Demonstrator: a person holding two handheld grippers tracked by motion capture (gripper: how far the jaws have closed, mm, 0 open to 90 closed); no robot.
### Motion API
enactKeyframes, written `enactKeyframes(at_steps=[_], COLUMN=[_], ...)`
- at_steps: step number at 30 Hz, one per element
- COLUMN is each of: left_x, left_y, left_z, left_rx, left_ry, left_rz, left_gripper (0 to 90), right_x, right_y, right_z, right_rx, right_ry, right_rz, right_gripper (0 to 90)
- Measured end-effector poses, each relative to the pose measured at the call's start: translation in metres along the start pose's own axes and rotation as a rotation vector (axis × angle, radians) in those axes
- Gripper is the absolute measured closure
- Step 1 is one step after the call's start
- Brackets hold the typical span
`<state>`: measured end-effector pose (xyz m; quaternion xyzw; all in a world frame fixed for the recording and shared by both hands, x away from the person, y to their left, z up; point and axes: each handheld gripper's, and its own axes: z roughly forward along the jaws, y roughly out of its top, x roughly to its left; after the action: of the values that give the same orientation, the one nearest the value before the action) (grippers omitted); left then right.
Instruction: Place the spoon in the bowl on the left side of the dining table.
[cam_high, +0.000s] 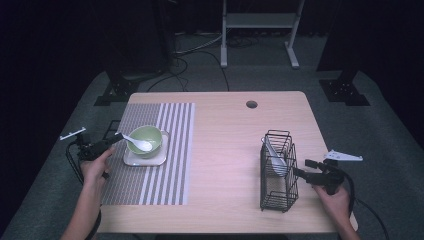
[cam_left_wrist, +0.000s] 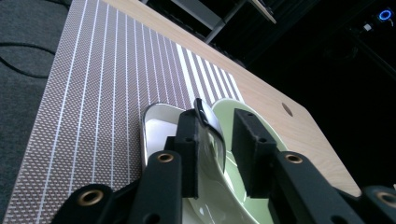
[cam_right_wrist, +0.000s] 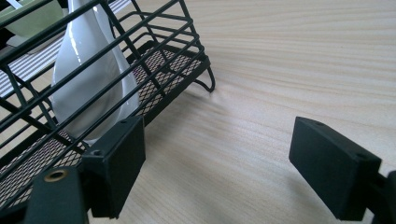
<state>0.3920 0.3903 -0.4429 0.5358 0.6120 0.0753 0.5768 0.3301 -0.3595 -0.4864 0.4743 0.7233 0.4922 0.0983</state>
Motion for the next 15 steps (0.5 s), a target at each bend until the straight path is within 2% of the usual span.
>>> enactKeyframes(at_steps=[9,15], left_x=[-0.004,-0.004], left_y=[-0.003,-0.007], left_z=[-0.008,-0.015], left_rx=[0.028,0.031], left_ry=[0.014,0.019], left_rz=[0.037,0.036], left_gripper=[64.1,58.7], right_x=[0.000,0.000], right_y=[0.000,0.000], right_z=[0.000,0.000], right_rx=[-0.001,-0.001], right_ry=[-0.001,0.000], right_rz=[-0.005,-0.006], right_gripper=[17.5,17.4])
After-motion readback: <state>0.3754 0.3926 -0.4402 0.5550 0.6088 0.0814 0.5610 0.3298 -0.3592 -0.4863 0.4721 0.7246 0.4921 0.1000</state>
